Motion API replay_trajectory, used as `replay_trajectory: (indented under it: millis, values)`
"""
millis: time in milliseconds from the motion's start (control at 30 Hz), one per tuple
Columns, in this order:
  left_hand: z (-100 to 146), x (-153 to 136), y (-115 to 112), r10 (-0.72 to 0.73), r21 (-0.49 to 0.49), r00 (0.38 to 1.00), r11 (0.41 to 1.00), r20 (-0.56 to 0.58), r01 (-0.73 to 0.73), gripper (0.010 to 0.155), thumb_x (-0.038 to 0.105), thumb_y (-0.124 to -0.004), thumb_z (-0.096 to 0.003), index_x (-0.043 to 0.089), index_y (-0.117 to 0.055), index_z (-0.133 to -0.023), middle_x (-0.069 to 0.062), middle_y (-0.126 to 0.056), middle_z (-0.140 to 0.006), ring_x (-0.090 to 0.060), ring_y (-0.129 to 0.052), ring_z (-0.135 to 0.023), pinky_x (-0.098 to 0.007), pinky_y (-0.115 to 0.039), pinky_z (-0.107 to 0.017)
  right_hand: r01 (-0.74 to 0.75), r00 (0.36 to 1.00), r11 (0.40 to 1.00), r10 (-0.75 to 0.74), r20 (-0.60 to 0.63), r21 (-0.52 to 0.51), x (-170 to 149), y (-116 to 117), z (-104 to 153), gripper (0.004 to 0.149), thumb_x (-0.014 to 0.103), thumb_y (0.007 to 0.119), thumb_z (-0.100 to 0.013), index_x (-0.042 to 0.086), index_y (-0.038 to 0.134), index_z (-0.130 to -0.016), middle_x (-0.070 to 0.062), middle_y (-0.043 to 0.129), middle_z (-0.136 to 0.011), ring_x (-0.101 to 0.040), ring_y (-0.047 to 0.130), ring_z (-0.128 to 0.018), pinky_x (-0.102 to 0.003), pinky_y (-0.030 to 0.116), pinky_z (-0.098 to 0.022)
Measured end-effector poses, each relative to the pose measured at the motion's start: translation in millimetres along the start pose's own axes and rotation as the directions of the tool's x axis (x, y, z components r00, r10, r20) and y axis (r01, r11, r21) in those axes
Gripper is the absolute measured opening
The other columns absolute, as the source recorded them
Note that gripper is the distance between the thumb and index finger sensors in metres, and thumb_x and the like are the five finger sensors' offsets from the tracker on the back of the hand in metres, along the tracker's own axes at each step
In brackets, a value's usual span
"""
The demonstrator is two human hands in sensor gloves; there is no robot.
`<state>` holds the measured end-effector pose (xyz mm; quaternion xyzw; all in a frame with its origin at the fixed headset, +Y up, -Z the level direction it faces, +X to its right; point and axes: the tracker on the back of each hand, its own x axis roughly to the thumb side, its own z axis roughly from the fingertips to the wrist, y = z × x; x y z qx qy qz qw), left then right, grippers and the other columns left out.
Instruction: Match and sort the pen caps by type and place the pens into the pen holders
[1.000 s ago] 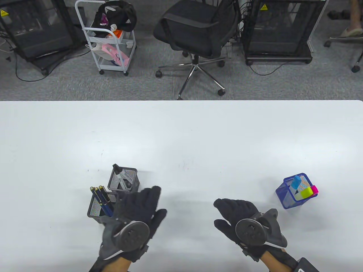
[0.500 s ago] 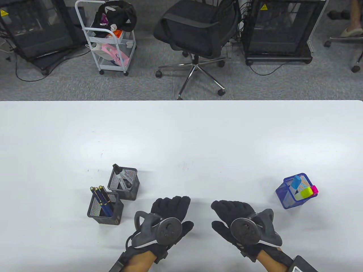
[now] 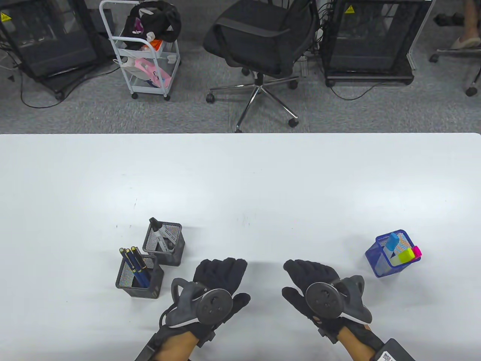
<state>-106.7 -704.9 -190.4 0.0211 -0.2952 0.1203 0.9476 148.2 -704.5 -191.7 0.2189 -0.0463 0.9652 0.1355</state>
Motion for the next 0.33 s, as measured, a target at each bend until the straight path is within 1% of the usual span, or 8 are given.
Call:
replay_trajectory:
  millis: [333]
  values:
    - [-4, -2, -7, 0.010, -0.020, 1.000, 1.000, -0.014, -0.010, 0.080, 0.053, -0.082, -0.0439, 0.013, -0.059, -0.108, -0.024, -0.068, -0.108, -0.046, -0.079, -0.091, -0.074, -0.055, -0.067, -0.027, 0.999, 0.998, 0.024, 0.045, 0.049, 9, 11, -1, 0.069, 0.055, 0.082, -0.041, 0.017, 0.067, -0.096, -0.017, 0.083, -0.093, -0.038, 0.091, -0.081, -0.057, 0.079, -0.058]
